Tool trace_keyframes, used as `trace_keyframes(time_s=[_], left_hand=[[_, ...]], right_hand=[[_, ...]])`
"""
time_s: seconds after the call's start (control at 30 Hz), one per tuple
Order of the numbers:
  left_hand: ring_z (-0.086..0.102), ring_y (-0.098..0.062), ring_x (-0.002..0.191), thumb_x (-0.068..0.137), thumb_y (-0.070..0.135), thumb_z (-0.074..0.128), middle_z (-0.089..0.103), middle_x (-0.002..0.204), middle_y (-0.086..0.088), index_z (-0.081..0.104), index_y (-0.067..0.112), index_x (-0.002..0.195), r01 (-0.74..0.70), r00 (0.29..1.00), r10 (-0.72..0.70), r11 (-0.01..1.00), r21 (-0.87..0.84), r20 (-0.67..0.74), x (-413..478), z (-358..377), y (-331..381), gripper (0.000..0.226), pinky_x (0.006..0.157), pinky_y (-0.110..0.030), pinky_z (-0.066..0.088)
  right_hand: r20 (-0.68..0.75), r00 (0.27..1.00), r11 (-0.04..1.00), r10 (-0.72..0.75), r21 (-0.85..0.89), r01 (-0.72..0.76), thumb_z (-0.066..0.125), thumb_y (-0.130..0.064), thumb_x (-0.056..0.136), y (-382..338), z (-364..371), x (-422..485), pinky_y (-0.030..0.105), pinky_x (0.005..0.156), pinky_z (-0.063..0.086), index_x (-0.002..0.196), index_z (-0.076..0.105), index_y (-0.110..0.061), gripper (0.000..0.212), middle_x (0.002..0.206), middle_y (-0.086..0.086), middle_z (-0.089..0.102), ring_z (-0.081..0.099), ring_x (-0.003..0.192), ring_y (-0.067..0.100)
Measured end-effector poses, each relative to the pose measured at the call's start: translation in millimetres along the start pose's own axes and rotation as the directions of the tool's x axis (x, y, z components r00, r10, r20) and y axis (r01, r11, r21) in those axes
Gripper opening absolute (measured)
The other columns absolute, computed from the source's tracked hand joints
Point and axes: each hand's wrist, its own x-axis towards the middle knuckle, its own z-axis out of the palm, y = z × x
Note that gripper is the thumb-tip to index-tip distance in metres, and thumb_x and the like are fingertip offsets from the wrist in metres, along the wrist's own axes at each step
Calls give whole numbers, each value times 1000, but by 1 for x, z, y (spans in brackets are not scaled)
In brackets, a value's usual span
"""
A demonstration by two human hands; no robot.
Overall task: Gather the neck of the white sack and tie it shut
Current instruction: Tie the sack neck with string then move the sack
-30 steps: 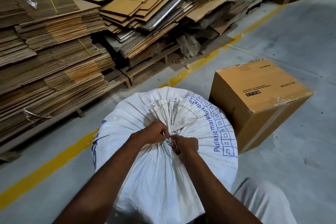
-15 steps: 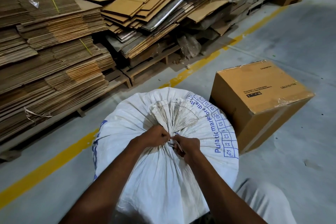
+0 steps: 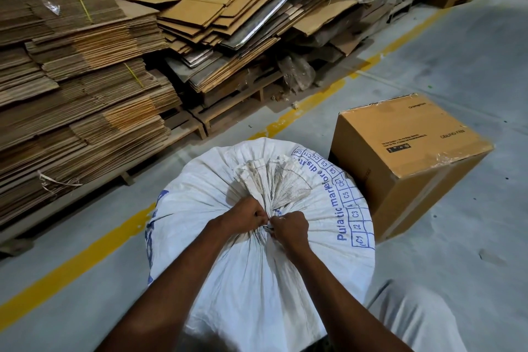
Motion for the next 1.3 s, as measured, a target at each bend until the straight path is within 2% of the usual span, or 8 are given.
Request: trace_keyframes(time_s=[0.2, 0.4, 0.57, 0.77, 0.93, 1.03, 1.13, 1.3], left_hand=[[70, -11, 77, 83, 12, 70, 79, 86, -11, 79, 2, 90, -63, 997, 60, 995, 77, 49, 1, -1, 5, 15, 71, -28, 54], [57, -4, 55, 89, 19, 70, 76, 79, -13, 78, 0, 88, -78, 986, 54, 985, 153, 156, 4, -11, 14, 21, 59, -23, 44], [35, -4, 39, 89, 13, 67, 48, 54, -17, 67, -10, 70, -59, 982, 40, 993, 98, 187, 7, -18, 18, 29, 47, -23, 28], [46, 8, 39, 84, 8, 71, 74, 80, -22, 75, -5, 78, 30, 984, -36, 999, 37, 173, -1, -20, 23, 14, 46, -8, 33], [55, -4, 41, 67, 14, 73, 62, 49, -4, 63, 1, 59, 88, 996, -84, 992, 95, -42, -6, -12, 26, 18, 45, -15, 37], [69, -11, 61, 62, 18, 65, 71, 64, -6, 64, 2, 77, 101, 986, -88, 991, 84, -142, -7, -4, 27, 22, 53, -27, 54], [69, -16, 67, 62, 17, 69, 71, 77, -1, 59, 11, 89, 82, 981, -61, 991, 109, -185, -7, -5, 23, 30, 56, -22, 46], [66, -17, 67, 63, 13, 73, 62, 103, -1, 71, 10, 61, -36, 990, 66, 973, 228, -127, -10, -15, 11, 4, 58, -26, 50]], right_hand=[[38, 997, 996, 66, 64, -68, 68, -22, 60, 4, -1, 11, 44, 61, 60, 66, 64, 3, 26, 67, 20, 70, 73, 66, 31], [144, 981, 964, 130, 215, -159, 68, 10, 73, -14, -24, -13, 16, 35, 35, 58, 57, 2, 21, 54, 17, 55, 49, 32, 18], [219, 960, 914, 174, 327, -240, 76, -4, 78, -5, -27, -13, 17, 38, 29, 63, 61, -7, 21, 51, 11, 50, 40, 37, 16], [199, 939, 853, 279, 397, -338, 85, -4, 71, -4, -16, -7, 20, 38, 41, 75, 69, 1, 18, 69, 20, 65, 54, 39, 17], [35, 984, 934, 176, 310, -178, 82, -9, 65, -7, -13, -8, 27, 47, 47, 62, 70, 5, 19, 55, 21, 67, 62, 42, 24], [5, 991, 960, 136, 245, -133, 79, -18, 61, -6, -12, -7, 26, 45, 44, 52, 69, -2, 21, 53, 16, 69, 62, 42, 23], [-67, 991, 968, 115, 233, -96, 80, -29, 58, -3, -7, -8, 31, 51, 48, 50, 73, -5, 26, 50, 12, 69, 61, 41, 21], [-41, 995, 946, 96, 315, -78, 81, -16, 65, -4, -4, -12, 33, 53, 48, 57, 75, -1, 18, 51, 15, 66, 60, 43, 23]])
